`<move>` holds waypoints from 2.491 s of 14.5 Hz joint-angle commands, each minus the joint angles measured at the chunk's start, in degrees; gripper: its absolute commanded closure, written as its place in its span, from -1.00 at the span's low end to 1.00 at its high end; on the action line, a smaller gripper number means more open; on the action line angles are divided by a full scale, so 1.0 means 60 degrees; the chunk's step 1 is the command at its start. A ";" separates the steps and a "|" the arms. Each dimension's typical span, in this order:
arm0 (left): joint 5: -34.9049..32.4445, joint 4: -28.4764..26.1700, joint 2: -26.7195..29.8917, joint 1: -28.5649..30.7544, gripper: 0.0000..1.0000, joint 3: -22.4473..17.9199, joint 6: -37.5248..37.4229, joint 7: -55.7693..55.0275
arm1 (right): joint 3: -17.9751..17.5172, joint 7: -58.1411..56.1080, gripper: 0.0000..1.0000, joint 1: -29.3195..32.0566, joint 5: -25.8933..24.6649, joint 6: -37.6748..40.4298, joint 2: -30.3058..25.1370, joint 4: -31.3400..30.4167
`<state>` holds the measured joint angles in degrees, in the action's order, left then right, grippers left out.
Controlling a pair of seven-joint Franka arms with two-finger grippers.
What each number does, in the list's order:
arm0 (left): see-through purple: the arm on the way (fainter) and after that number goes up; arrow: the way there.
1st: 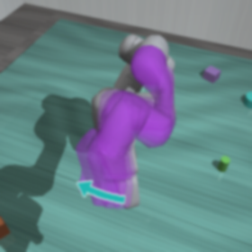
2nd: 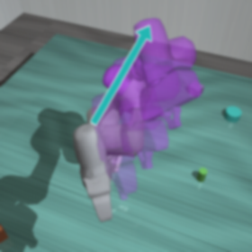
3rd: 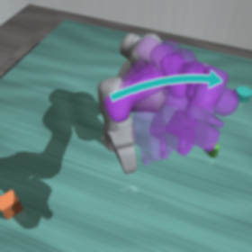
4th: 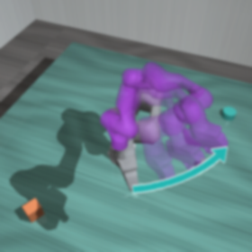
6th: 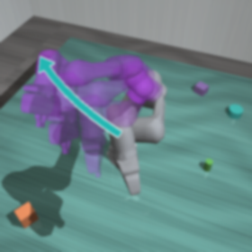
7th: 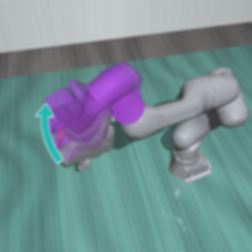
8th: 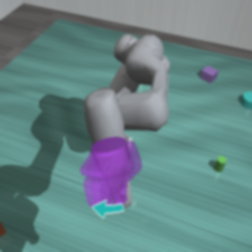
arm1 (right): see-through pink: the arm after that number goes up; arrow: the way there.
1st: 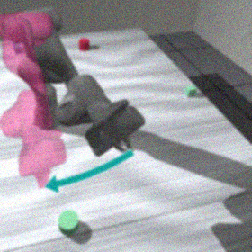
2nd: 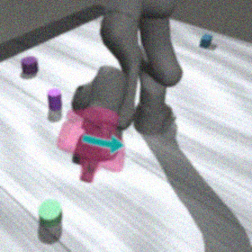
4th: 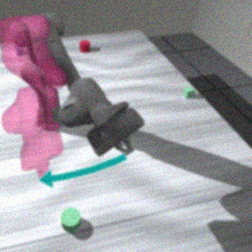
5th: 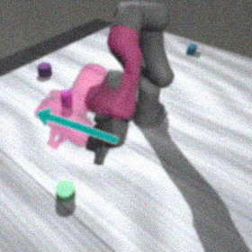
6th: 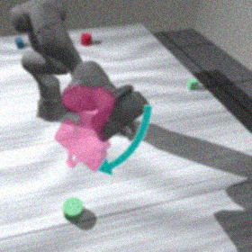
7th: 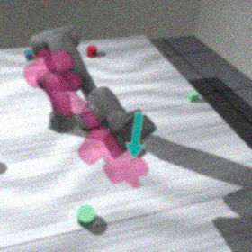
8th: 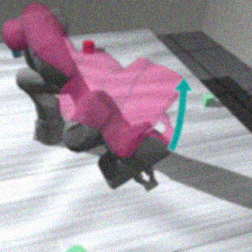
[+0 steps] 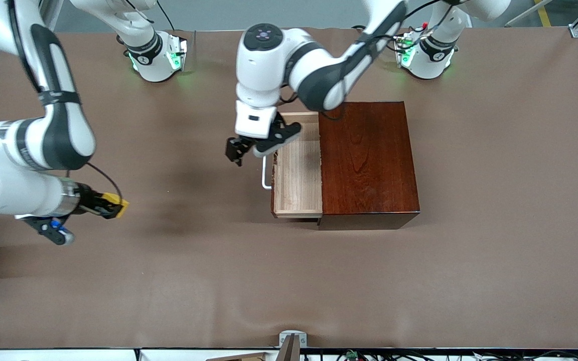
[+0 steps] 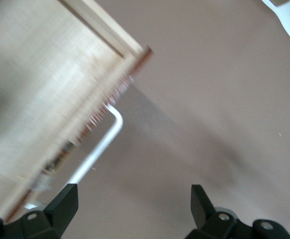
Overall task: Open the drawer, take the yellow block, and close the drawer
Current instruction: 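Push the drawer shut with the left gripper while the right gripper holds the cube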
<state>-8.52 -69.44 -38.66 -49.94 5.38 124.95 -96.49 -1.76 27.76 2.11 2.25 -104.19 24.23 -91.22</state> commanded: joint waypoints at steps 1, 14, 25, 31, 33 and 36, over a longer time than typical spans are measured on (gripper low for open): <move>-0.0221 0.0587 -0.0909 -0.0435 -1.00 -0.0396 0.0457 -0.0309 | -0.0205 -0.1007 0.56 0.0469 -0.0461 -0.0198 -0.0288 -0.0425; -0.0236 0.0500 -0.1760 -0.1506 -1.00 -0.1613 0.0373 -0.2697 | -0.0205 -0.4099 0.56 0.1436 -0.1210 -0.4782 -0.0259 -0.3428; -0.0251 0.0397 -0.1526 -0.1346 -1.00 -0.2390 -0.1723 -0.2141 | -0.0205 -0.4627 0.39 0.1802 -0.1210 -0.6058 0.0239 -0.4249; -0.0294 0.0294 -0.1482 -0.1199 -1.00 -0.2405 -0.2630 -0.2155 | -0.0219 -0.4612 -0.15 0.1817 -0.1210 -0.6160 0.0458 -0.4249; -0.0295 0.0280 -0.1482 -0.1184 -1.00 -0.2405 -0.3011 -0.2155 | -0.0220 -0.4612 -0.40 0.1831 -0.1210 -0.6175 0.0532 -0.4249; -0.0324 0.0265 -0.1482 -0.1199 -1.00 -0.2434 -0.3350 -0.2141 | -0.0220 -0.4495 -1.00 0.1758 -0.1181 -0.6029 0.0503 -0.4220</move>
<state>-8.58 -66.67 -48.21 -57.26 -8.22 106.87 -111.15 -1.84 0.31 11.46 -3.65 -140.45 27.68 -116.15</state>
